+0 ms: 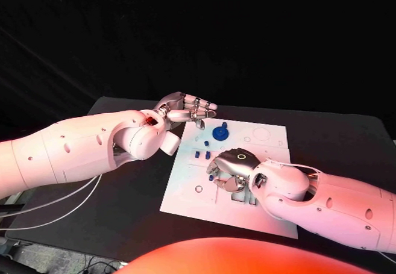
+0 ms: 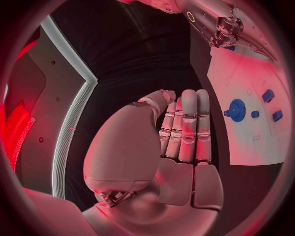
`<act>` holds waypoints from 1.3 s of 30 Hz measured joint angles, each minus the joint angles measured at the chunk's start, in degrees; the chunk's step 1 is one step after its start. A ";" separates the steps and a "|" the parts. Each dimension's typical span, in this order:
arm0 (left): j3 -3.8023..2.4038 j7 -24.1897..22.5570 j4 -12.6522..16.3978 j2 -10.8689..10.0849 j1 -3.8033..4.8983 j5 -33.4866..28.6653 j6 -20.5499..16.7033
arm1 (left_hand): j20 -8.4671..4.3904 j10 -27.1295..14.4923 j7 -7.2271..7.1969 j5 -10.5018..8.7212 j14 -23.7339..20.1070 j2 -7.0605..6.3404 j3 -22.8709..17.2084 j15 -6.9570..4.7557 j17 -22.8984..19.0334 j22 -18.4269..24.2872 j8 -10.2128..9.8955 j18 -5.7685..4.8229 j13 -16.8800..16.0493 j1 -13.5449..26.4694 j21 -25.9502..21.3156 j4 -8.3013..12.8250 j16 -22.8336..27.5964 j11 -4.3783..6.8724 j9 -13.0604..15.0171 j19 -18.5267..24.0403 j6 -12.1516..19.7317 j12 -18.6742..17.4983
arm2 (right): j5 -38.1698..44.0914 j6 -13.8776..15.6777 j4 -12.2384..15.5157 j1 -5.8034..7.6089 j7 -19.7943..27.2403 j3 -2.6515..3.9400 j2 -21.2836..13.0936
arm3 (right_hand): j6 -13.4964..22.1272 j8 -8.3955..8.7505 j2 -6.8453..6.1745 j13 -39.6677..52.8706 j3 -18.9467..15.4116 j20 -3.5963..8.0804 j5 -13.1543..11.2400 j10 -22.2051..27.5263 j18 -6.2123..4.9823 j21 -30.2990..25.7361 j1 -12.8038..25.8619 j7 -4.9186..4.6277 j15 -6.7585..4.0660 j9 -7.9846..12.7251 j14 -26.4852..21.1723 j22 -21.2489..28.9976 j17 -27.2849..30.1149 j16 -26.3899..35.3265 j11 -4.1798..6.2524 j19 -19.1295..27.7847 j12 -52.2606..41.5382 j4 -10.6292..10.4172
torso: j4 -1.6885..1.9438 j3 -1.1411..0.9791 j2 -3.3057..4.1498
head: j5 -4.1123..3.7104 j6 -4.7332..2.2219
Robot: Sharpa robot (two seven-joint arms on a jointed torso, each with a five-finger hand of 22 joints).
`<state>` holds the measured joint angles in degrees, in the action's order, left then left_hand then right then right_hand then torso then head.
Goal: Assemble the parts on the task board
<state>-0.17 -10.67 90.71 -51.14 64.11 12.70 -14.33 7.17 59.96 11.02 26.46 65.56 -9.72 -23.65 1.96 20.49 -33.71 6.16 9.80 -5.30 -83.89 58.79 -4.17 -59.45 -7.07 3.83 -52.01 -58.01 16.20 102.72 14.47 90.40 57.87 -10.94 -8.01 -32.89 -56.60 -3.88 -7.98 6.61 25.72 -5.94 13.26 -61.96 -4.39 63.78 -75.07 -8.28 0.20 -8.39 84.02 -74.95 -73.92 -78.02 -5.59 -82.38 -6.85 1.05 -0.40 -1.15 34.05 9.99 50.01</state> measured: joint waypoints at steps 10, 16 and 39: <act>0.00 0.19 -0.05 -0.21 0.00 0.00 0.20 | 0.00 -0.21 0.00 0.00 0.00 0.00 0.00 0.00 -0.06 0.00 0.00 0.00 0.01 0.00 0.00 0.00 0.00 0.21 0.00 0.00 0.00 0.00 | 0.24 1.79 7.47 2.04 -0.97 0.83 -7.73 | -0.39 -0.12 -0.01 -0.06 -0.43 -0.20 -0.18 0.20 0.00 -0.44 -0.02 0.35 0.00 -0.08 0.00 0.00 0.48 0.00 0.20 0.20 0.00 -0.35 | -0.05 0.03 -0.06 | -0.96 0.00; 0.00 0.25 -0.10 -0.31 0.00 0.00 0.33 | 0.00 -0.21 0.00 0.00 0.00 0.00 0.00 0.00 -0.06 0.02 0.00 0.00 0.01 0.00 0.00 0.00 0.00 0.21 0.00 0.00 0.00 0.00 | -0.69 1.84 10.41 5.36 -1.91 1.54 -14.18 | -1.07 -0.31 -0.31 -0.05 -1.10 -0.20 -0.18 0.20 0.00 -0.23 0.27 0.04 0.00 -0.13 0.00 0.01 0.73 0.22 0.20 0.20 -0.29 -0.64 | -0.11 0.07 -0.11 | -2.33 0.01; 0.01 0.26 -0.34 -0.25 -0.01 -0.01 0.74 | 0.00 -0.21 0.00 0.00 0.00 0.00 0.00 0.00 -0.11 0.04 0.00 0.00 -0.03 0.00 0.00 0.00 0.00 0.21 0.00 0.00 0.00 0.00 | -1.12 -2.66 4.25 5.90 -2.56 1.48 -14.85 | -1.45 -0.31 -1.00 -0.26 -2.72 -0.41 -0.41 0.90 0.00 -1.34 0.95 0.85 0.00 -0.11 0.00 0.03 0.90 0.21 0.10 0.41 -0.29 -0.91 | -0.21 0.27 -0.24 | -3.24 0.00</act>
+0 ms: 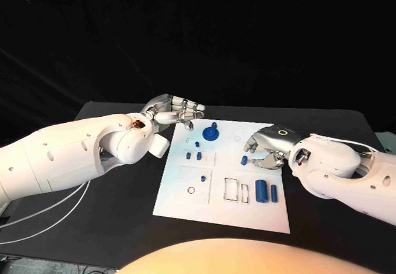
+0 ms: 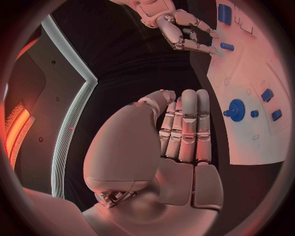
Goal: Assemble the parts on the task board
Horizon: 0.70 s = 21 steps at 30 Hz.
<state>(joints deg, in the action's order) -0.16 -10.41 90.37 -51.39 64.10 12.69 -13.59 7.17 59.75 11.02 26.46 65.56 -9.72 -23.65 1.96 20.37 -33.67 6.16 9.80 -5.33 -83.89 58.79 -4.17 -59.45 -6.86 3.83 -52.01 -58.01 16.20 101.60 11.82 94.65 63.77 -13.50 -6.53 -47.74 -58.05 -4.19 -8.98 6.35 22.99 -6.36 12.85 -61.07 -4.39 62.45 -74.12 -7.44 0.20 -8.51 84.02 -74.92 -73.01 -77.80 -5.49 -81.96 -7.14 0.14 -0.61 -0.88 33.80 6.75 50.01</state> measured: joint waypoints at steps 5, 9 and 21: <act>0.00 0.00 0.00 0.00 -0.01 0.00 0.08 | 0.00 0.00 0.00 0.00 0.00 0.00 0.00 0.00 0.00 0.00 0.00 0.00 0.00 0.00 0.00 0.00 0.00 0.00 0.00 0.00 0.00 0.00 | 0.03 -0.44 -1.28 -0.48 0.04 -0.10 1.23 | 0.00 0.00 0.01 0.11 -0.16 0.00 0.00 -0.22 0.00 0.14 -0.01 0.00 0.00 0.00 0.00 0.00 0.09 0.00 0.22 0.00 -0.63 -0.16 | 0.00 0.01 0.00 | 0.04 0.00; 0.00 0.00 0.01 0.00 -0.01 0.00 0.12 | 0.00 0.00 0.00 0.00 0.00 0.00 0.00 0.00 0.00 -0.01 0.00 0.00 0.01 0.00 0.00 0.00 0.00 0.00 0.00 0.00 0.00 0.00 | 0.01 -0.64 -1.91 -0.90 0.09 -0.19 2.06 | -0.16 0.00 0.38 0.28 -0.16 0.00 0.00 -1.37 0.00 0.94 -0.38 0.16 0.00 0.00 0.00 0.01 0.06 0.00 0.73 0.00 -1.41 -0.16 | 0.00 -0.01 0.00 | 0.15 0.00; 0.00 0.03 0.02 0.00 0.01 0.00 0.22 | 0.00 0.00 0.00 0.00 0.00 0.00 0.00 0.00 0.01 -0.01 0.00 0.00 0.02 0.00 0.00 0.00 0.00 0.00 0.00 0.00 0.00 0.00 | -0.17 -0.70 -3.27 -1.30 0.26 -0.23 3.73 | -3.27 -1.38 1.81 0.79 0.36 0.77 0.00 -4.72 -0.01 3.58 -1.82 0.14 -0.44 -0.49 0.00 0.02 -0.68 -0.67 1.47 -0.77 -3.01 -0.46 | -0.03 -0.03 0.02 | 0.28 0.00</act>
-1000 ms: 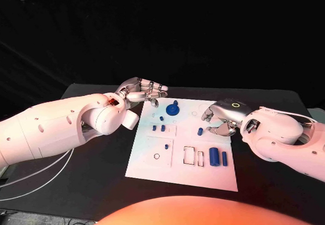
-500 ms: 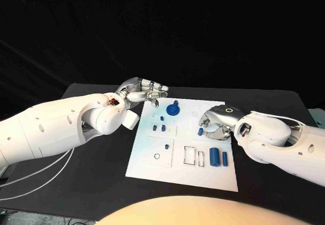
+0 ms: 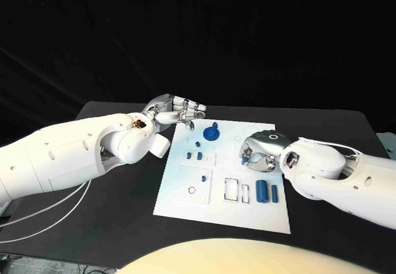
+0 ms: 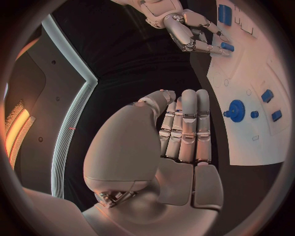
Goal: Assemble the parts on the task board
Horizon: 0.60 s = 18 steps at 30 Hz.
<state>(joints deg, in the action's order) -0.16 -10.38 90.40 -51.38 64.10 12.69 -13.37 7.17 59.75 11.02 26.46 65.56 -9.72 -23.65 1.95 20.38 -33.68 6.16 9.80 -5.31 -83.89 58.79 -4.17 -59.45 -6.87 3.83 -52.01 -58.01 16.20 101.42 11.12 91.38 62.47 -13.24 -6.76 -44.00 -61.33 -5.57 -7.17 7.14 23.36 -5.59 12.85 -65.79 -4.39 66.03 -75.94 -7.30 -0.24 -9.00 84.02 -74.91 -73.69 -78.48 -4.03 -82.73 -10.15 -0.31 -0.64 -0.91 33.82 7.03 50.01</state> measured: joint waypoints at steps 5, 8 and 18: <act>0.00 0.04 0.02 -0.02 0.00 0.00 0.05 | 0.00 0.00 0.00 0.00 0.00 0.00 0.00 0.00 0.00 0.00 0.00 0.00 0.00 0.00 0.00 0.00 0.00 0.00 0.00 0.00 0.00 0.00 | -0.01 0.04 -0.49 -0.05 0.05 0.02 0.33 | -1.86 -0.78 0.48 0.57 0.15 0.28 -0.01 -1.76 0.00 1.13 -0.48 0.47 -0.41 -0.36 0.00 0.00 -0.28 -0.32 0.69 -0.28 -1.11 0.14 | 0.00 0.00 0.00 | 0.02 0.00; 0.00 0.08 0.02 -0.04 0.00 0.00 0.08 | 0.00 0.00 0.00 0.00 0.00 0.00 0.00 0.00 0.00 0.00 0.00 -0.01 0.01 0.00 0.00 0.00 0.00 0.00 0.00 0.00 0.00 0.00 | 0.02 0.10 -0.70 -0.08 0.05 0.02 0.45 | -2.74 -1.08 1.07 1.38 0.45 0.59 -0.11 -2.75 0.00 1.75 -1.07 0.72 -0.80 -0.45 0.01 0.01 -0.47 -0.47 1.10 -0.59 -1.82 0.44 | -0.02 0.00 0.00 | 0.03 0.00; 0.00 0.22 0.05 -0.07 -0.01 0.00 0.18 | 0.00 0.00 0.00 0.00 0.00 0.00 0.16 0.00 -0.09 0.09 0.00 -0.01 -0.05 0.00 0.00 0.16 0.24 0.00 0.00 0.00 0.00 0.42 | 0.36 0.35 -1.06 -0.14 -0.32 0.00 0.87 | -3.83 -1.66 1.68 1.83 0.62 0.79 -1.59 -3.26 0.00 2.41 -1.66 1.01 -0.91 -0.97 -0.10 -0.04 -0.54 -0.61 1.22 -0.79 -1.82 0.62 | -0.02 0.00 -0.05 | -0.12 0.00</act>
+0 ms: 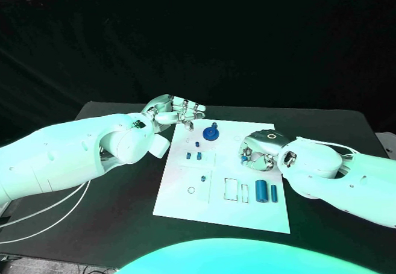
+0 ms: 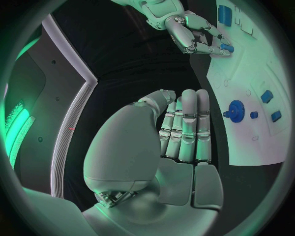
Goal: Assemble the parts on the task board
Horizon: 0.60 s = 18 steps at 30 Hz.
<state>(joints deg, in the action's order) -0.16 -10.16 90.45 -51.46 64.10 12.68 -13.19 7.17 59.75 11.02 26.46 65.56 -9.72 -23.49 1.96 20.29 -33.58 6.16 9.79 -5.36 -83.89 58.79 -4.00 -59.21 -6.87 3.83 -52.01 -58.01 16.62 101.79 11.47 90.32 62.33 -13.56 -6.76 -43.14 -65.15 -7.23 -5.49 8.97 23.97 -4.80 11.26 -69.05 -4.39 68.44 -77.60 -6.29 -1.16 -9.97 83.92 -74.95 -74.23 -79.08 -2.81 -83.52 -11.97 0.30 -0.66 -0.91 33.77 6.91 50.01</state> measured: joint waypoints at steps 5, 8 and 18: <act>0.00 0.10 0.00 -0.02 -0.01 0.00 0.06 | 0.00 0.00 0.00 0.00 0.00 0.00 0.00 0.00 0.00 0.00 0.00 0.00 0.00 0.00 0.00 0.00 0.00 0.00 0.00 0.00 0.00 0.00 | 0.33 0.70 0.56 -0.13 -0.27 -0.11 -0.34 | -0.17 -0.29 0.31 0.05 -0.01 0.07 -0.20 0.00 0.00 0.46 -0.15 0.18 -0.30 -0.01 0.12 0.00 -0.05 0.00 -0.01 -0.07 -0.21 0.01 | -0.01 0.00 -0.03 | -0.02 0.00; 0.00 0.16 -0.04 -0.03 -0.01 0.00 0.10 | 0.00 0.00 0.00 0.00 0.00 0.00 0.00 0.00 0.00 0.00 0.00 0.00 0.01 0.00 0.00 0.00 0.00 0.00 0.00 0.00 0.00 0.00 | 0.53 1.52 1.84 -0.13 -0.42 -0.10 -1.21 | -0.18 -0.29 0.57 0.24 -0.01 0.20 -0.32 -0.01 -0.01 0.68 -0.27 0.18 -0.29 -0.01 0.12 0.00 -0.14 -0.27 -0.02 -0.20 -0.21 0.01 | -0.02 0.01 -0.06 | 0.02 0.00; 0.01 0.28 -0.53 0.04 0.00 0.00 0.20 | 0.00 -0.21 0.00 0.00 0.00 0.00 0.00 0.00 0.01 -0.01 0.00 0.00 0.01 0.00 -0.21 0.00 0.00 -0.21 0.00 0.00 0.00 0.00 | 0.57 5.40 9.78 2.35 -0.45 0.82 -4.60 | -0.27 -0.26 0.68 0.27 -0.01 0.20 -0.02 -0.13 0.00 1.34 -0.37 0.08 -0.29 -0.01 0.12 0.01 -0.30 -0.27 -0.14 -0.20 -0.37 0.33 | -0.04 0.08 -0.14 | 0.04 0.00</act>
<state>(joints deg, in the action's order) -0.16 -9.88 89.92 -51.42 64.09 12.69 -12.99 7.17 59.54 11.02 26.46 65.56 -9.72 -23.49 1.96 20.30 -33.59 6.16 9.79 -5.35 -83.89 58.57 -4.01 -59.21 -7.08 3.83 -52.01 -58.01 16.63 102.36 16.88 100.09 64.68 -14.01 -5.93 -47.74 -65.43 -7.49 -4.81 9.24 23.96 -4.60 11.25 -69.18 -4.39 69.78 -77.97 -6.21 -1.45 -9.98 84.03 -74.93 -74.53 -79.35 -2.94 -83.72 -12.34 0.64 -0.71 -0.83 33.63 6.95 50.01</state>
